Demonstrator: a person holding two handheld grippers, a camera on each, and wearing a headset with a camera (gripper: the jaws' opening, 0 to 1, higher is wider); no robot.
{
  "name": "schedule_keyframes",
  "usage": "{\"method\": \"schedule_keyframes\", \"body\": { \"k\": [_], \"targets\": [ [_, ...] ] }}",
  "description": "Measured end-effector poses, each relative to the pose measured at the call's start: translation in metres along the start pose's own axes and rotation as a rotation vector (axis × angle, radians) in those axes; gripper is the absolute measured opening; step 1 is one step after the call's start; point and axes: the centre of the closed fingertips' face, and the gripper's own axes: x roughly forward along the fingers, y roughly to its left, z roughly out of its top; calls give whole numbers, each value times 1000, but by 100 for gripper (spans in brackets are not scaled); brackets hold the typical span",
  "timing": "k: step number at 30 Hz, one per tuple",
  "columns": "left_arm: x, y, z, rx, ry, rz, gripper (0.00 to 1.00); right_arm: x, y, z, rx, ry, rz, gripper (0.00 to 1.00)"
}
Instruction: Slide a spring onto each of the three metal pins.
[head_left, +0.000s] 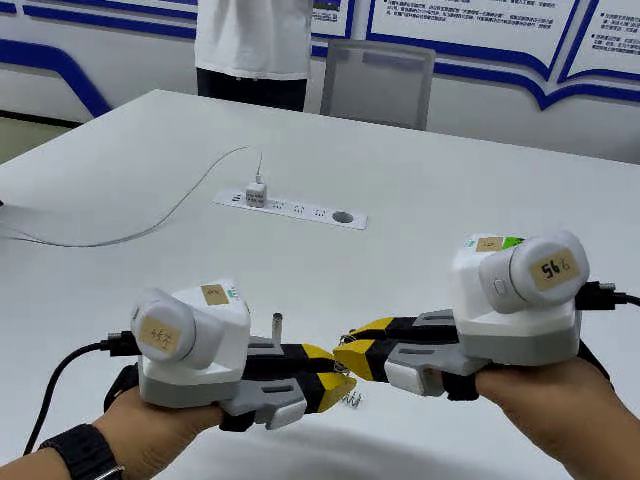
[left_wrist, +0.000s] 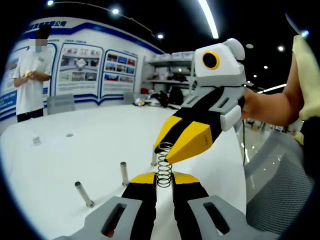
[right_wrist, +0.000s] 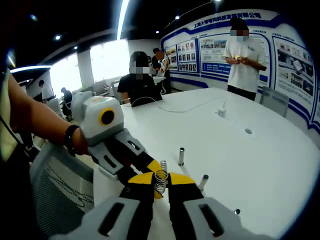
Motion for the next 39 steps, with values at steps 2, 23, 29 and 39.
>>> {"method": "schedule_keyframes", "body": {
  "k": [2,23,29,39],
  "targets": [
    [0,0,0,-1,0,1,12,-1,0,-1,-3,0,-3,12],
    [-2,2,-5,20,11,4,27,-26,-34,3,6,-22,-103,12],
    [-1,2,-6,16,12,8,32,-42,-59,5,20,-35,-168,12],
    [-4,9,-5,4,7,36,41,-59,-91,6,46,-48,-249,12]
  ]
}}
